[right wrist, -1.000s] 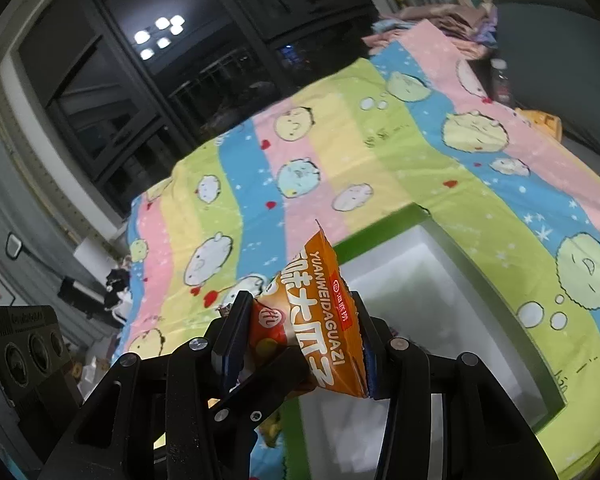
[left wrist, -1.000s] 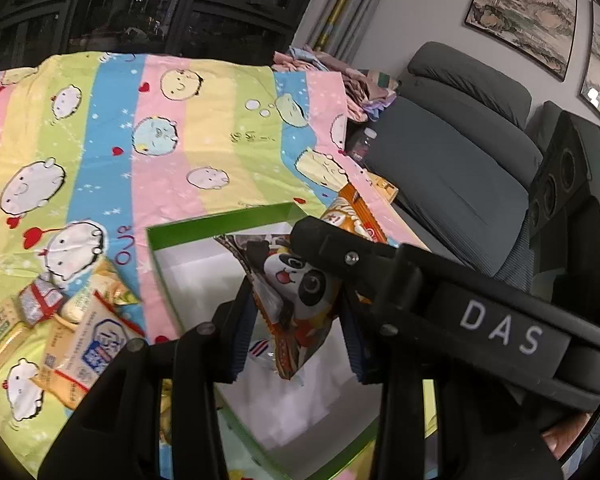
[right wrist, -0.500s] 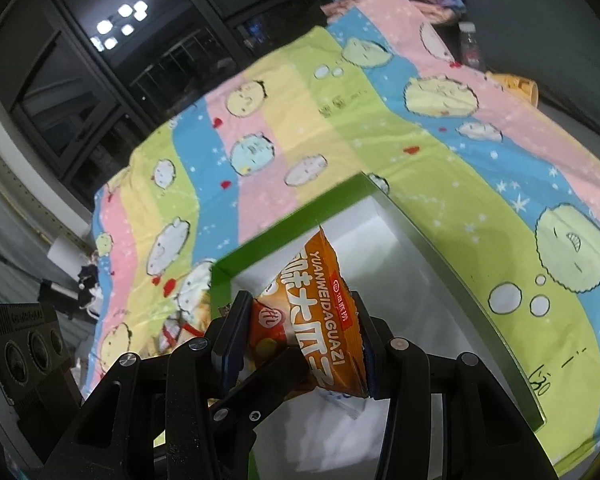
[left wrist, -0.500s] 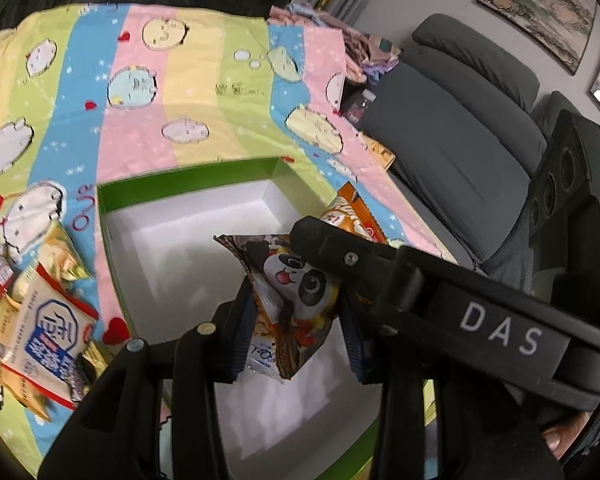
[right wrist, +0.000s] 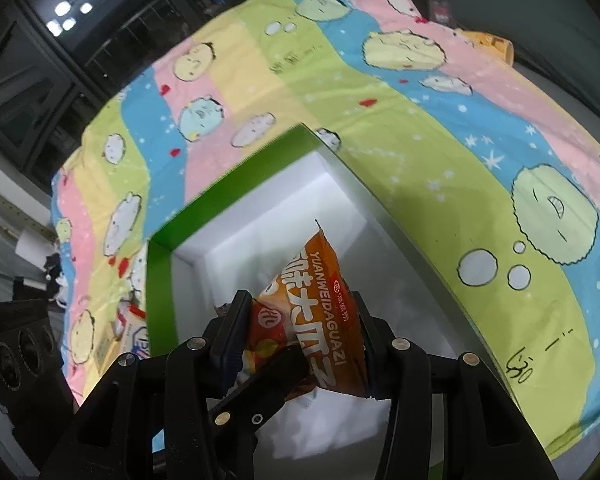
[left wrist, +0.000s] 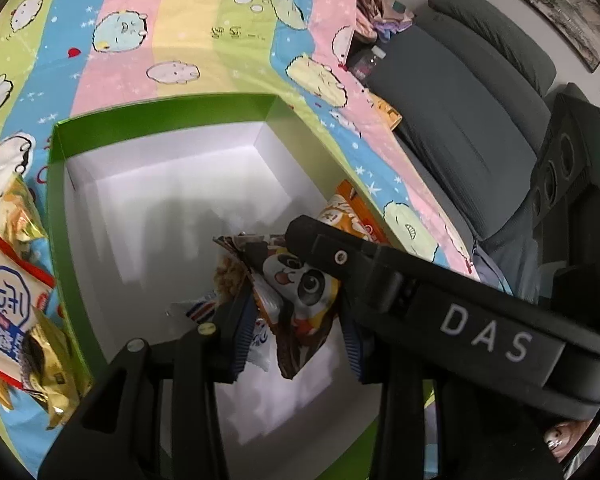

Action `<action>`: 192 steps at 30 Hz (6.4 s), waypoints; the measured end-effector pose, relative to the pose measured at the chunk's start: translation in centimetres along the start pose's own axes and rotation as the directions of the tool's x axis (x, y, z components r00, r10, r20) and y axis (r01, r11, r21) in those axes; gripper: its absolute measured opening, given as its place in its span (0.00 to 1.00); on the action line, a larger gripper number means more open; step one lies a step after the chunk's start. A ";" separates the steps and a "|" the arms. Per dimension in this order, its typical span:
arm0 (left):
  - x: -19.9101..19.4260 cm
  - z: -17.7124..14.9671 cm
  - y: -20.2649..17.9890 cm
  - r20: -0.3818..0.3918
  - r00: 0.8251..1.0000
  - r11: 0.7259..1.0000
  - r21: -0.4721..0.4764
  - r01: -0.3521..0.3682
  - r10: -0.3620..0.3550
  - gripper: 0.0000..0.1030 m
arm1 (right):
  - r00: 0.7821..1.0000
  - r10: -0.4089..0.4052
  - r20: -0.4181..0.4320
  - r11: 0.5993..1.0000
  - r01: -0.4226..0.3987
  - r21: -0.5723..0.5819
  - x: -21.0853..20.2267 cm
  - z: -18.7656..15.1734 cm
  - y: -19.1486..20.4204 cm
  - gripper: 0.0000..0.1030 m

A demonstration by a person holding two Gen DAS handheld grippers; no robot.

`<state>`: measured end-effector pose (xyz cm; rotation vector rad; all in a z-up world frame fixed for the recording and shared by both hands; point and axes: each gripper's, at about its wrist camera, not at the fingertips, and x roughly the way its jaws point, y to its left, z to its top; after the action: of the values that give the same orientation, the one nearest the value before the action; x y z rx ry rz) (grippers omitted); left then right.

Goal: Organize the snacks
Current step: 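Carry the orange chip bag with the right gripper over the green box, then open the right gripper to release the chip bag into the box, then grasp the soda cracker pack with the right gripper, then lift the soda cracker pack and carry it toward the green box, then lower the cracker pack into the green box and open the right gripper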

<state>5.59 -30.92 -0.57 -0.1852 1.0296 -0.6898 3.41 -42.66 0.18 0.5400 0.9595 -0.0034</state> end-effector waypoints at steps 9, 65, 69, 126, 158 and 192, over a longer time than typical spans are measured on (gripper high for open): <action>0.9 0.1 -0.2 -0.031 0.999 1.000 -0.025 0.010 -0.011 0.38 | 1.000 -0.018 -0.006 1.000 0.018 0.017 0.3 0.2 -1.0 0.48; -21.5 -8.4 29.6 0.227 0.891 0.788 -0.583 -0.199 0.393 0.76 | 0.935 0.280 -0.217 0.841 -0.348 -0.414 5.7 -6.9 25.1 0.88; -20.5 -8.6 30.6 0.178 0.904 0.751 -0.631 -0.198 0.388 0.67 | 0.918 0.247 -0.310 0.840 -0.363 -0.404 9.1 -6.8 28.6 0.78; -20.3 -8.7 17.6 0.313 0.895 0.929 -0.291 -0.229 0.319 0.38 | 0.981 0.185 -0.054 0.884 -0.190 -0.427 4.2 -10.3 23.7 0.67; -20.2 -3.0 2.9 0.436 0.860 0.960 -0.046 -0.275 0.267 0.39 | 0.935 0.299 0.191 0.911 -0.221 -0.348 -7.5 -4.0 14.8 0.67; -8.5 1.1 1.4 0.249 0.954 0.986 -0.013 -0.167 0.165 0.39 | 0.982 0.122 0.141 0.984 -0.101 -0.144 -3.0 0.5 5.0 0.67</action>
<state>4.40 -24.85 5.54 -0.1714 0.7906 -0.5032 3.22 -39.24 4.86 0.4600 0.7760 0.1204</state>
